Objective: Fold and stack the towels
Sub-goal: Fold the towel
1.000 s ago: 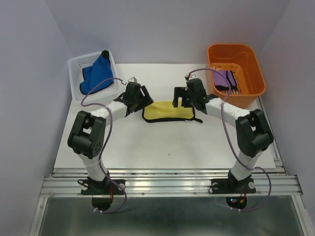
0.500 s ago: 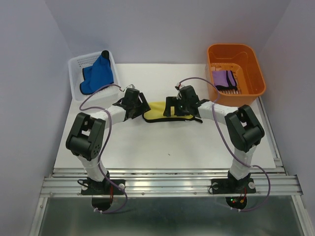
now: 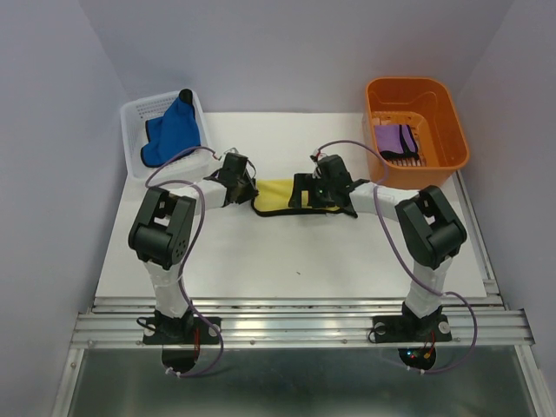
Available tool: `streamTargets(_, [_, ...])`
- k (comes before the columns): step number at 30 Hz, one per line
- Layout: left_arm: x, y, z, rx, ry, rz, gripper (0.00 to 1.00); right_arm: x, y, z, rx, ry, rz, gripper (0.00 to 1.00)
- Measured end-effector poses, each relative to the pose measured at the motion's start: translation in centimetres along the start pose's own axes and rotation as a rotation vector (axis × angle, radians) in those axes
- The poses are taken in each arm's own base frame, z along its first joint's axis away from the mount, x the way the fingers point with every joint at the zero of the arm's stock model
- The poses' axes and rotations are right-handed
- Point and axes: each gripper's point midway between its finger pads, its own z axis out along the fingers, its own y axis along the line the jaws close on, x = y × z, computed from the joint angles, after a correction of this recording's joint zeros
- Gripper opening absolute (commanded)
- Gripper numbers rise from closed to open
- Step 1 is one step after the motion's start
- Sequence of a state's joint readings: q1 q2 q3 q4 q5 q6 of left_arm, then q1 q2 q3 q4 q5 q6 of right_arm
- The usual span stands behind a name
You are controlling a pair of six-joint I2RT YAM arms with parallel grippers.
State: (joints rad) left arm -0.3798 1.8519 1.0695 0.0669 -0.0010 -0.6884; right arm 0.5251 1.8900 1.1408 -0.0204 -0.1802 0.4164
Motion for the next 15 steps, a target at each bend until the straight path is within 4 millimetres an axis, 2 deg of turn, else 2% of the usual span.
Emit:
streamTargets(2, [0.0, 0.0, 0.3, -0.001, 0.001, 0.005, 0.24, 0.0, -0.1, -0.1, 0.003, -0.002, 0.002, 1.0])
streamTargets(5, [0.1, -0.2, 0.6, 0.0, -0.004, 0.025, 0.17, 0.0, -0.2, -0.2, 0.012, -0.008, 0.005, 1.0])
streamTargets(6, [0.1, -0.3, 0.7, -0.004, -0.007, 0.03, 0.03, 0.0, -0.3, -0.2, 0.016, -0.01, 0.007, 1.0])
streamTargets(7, [0.2, -0.4, 0.7, -0.009, -0.011, 0.041, 0.0, 0.0, -0.4, -0.2, 0.021, -0.012, 0.008, 1.0])
streamTargets(12, [0.7, -0.9, 0.7, -0.023, -0.029, 0.082, 0.0, 0.4, -1.1, -1.0, 0.056, -0.016, 0.008, 1.0])
streamTargets(15, [1.1, -0.4, 0.1, -0.051, -0.051, 0.099, 0.0, 0.8, -1.4, -1.7, 0.072, -0.015, 0.003, 1.0])
